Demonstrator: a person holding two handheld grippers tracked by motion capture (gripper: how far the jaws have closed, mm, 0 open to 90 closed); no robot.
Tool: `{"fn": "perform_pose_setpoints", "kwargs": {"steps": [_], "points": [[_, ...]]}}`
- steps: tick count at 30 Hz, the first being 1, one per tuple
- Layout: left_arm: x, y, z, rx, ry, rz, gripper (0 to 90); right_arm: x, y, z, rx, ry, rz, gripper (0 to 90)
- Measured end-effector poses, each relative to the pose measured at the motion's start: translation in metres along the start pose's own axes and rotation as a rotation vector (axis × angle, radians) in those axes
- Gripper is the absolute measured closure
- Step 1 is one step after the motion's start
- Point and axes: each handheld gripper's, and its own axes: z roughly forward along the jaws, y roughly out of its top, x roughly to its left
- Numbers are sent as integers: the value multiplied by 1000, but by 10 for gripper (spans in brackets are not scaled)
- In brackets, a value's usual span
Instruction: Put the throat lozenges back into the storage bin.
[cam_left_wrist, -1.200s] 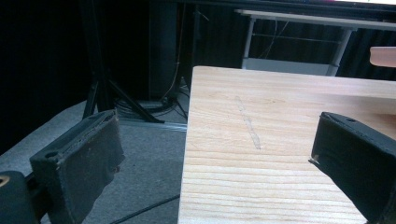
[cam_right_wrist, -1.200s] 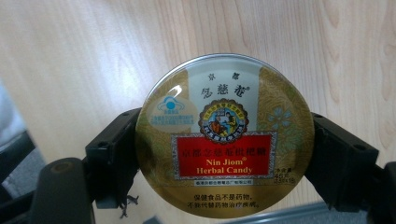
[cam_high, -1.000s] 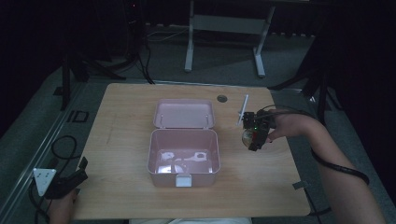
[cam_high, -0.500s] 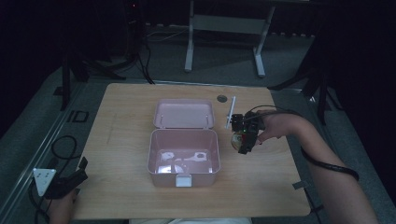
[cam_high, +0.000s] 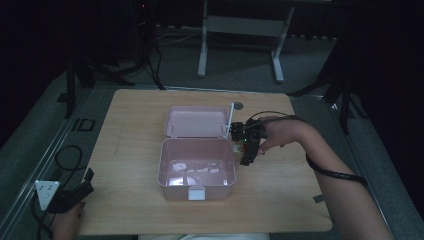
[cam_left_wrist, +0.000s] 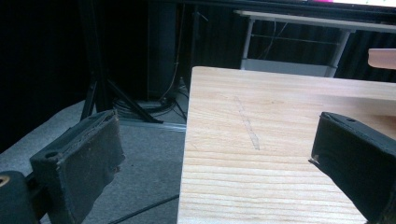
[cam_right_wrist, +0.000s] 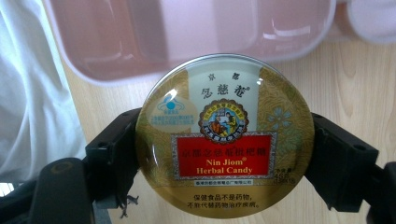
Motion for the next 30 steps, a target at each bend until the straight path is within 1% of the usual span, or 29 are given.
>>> {"fn": "perform_pose_setpoints", "kwargs": {"steps": [2, 6, 11, 16, 18, 19, 21, 25, 30], "points": [[0, 0, 0, 1, -1, -2, 24, 1, 6, 0, -4, 2, -11, 199], [0, 0, 0, -2, -5, -2, 24, 5, 17, 2, 6, 10, -28, 199], [0, 0, 0, 0, -5, -3, 25, 9, 31, 7, 18, 14, -48, 199], [0, 0, 0, -1, -5, -4, 24, 13, 45, 12, 25, 23, -80, 199], [0, 0, 0, -1, -5, -4, 24, 14, 48, 13, 26, 24, -83, 199], [0, 0, 0, -1, -6, -4, 24, 16, 55, 15, 23, 30, -95, 199], [0, 0, 0, -2, -6, -3, 24, 18, 59, 17, 23, 33, -107, 199], [0, 0, 0, -1, -8, -5, 24, 18, 64, 21, 26, 34, -115, 199], [0, 0, 0, 1, -9, -3, 25, 18, 64, 27, 28, 37, -122, 199]]}}
